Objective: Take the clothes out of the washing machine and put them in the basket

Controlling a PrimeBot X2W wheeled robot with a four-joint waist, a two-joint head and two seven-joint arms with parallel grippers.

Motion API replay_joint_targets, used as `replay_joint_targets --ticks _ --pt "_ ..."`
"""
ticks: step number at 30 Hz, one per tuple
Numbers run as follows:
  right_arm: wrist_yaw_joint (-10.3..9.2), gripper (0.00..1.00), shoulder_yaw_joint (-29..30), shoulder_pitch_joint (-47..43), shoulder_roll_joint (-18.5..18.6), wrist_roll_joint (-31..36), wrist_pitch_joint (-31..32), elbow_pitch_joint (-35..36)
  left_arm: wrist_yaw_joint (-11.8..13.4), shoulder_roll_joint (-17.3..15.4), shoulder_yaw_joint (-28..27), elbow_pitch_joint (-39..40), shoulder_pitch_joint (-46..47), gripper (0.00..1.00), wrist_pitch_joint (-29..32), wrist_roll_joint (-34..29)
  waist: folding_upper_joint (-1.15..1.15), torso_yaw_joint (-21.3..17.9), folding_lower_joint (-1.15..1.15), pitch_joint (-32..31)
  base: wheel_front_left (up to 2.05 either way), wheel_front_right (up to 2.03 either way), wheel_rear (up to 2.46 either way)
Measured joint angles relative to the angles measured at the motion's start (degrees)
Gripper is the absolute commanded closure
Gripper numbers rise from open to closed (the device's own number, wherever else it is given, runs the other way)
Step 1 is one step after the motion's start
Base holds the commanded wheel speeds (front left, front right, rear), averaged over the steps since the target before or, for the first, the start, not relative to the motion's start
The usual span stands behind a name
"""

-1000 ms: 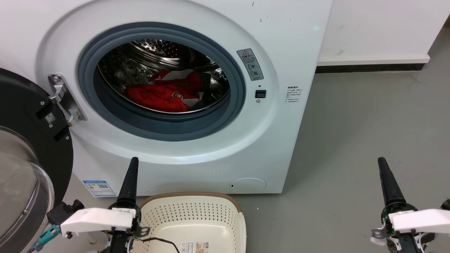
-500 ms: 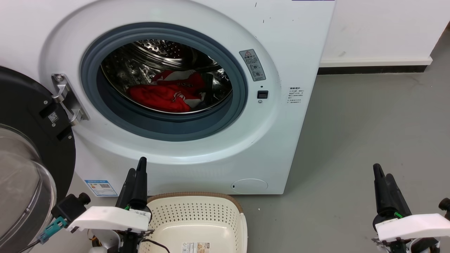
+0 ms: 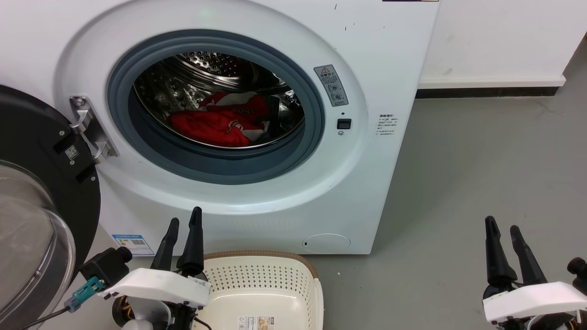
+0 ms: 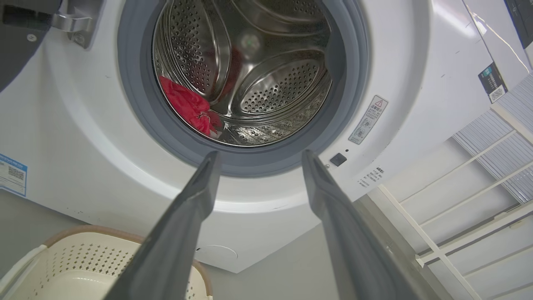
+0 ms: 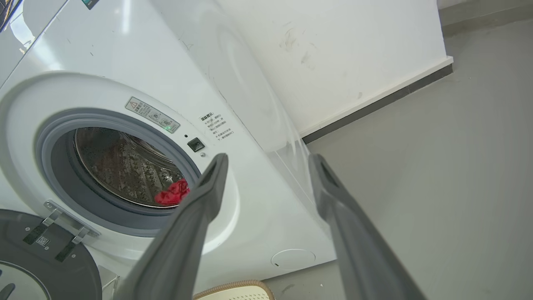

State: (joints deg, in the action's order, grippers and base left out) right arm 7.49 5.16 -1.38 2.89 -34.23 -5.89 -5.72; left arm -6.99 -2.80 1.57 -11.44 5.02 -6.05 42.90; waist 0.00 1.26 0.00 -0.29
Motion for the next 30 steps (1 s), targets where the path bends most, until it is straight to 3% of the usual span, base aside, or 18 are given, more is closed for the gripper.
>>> replay_joint_targets --ticks 30 --pt "0.01 0.0 0.5 -2.2 0.0 20.5 -0.1 3.8 2.0 -0.2 2.3 -1.9 1.4 0.0 -4.5 -22.5 0.0 0.7 0.0 -0.2 0.0 0.0 0.0"
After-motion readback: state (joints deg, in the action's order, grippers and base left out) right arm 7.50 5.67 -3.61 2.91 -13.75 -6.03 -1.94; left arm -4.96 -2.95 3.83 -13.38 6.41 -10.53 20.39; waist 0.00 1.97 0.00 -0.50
